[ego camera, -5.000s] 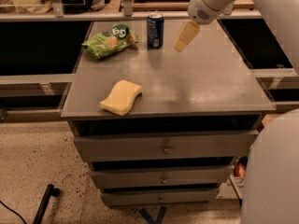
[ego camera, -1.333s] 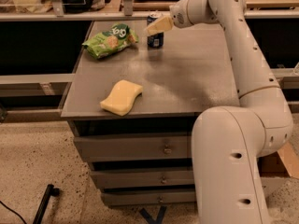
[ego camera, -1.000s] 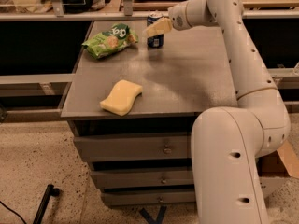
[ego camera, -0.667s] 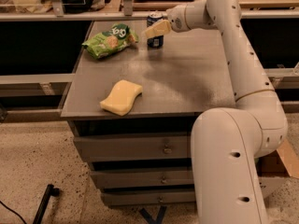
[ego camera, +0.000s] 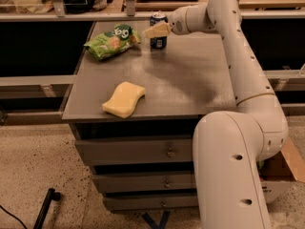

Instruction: Move pepsi can near sponge

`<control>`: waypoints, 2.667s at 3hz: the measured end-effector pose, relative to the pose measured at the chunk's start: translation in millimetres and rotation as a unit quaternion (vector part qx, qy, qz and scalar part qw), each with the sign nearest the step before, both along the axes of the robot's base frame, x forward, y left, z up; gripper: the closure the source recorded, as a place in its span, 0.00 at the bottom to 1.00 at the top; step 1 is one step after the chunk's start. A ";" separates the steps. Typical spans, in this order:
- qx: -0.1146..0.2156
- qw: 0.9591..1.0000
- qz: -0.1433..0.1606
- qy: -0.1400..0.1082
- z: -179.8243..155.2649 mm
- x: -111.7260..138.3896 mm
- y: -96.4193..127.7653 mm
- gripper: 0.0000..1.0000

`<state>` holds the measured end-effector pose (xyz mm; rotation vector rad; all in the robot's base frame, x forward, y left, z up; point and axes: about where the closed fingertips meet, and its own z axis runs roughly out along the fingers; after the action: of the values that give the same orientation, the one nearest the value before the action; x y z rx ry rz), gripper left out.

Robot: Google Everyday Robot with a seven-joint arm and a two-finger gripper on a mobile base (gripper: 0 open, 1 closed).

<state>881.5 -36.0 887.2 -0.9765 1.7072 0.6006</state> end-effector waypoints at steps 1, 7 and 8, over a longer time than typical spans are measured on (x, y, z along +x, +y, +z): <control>0.004 1.000 -0.013 0.004 -2.1 5.3 -2.9 0.47; -0.055 0.992 0.117 0.003 16.9 -113.7 44.7 1.00; -0.063 0.988 0.136 0.030 -14.2 -127.0 61.1 1.00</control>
Offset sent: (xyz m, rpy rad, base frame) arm 0.0154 -0.0245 0.0001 0.0261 0.0371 -0.0780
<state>754.6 25.1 872.9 -1.3058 1.6944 0.7109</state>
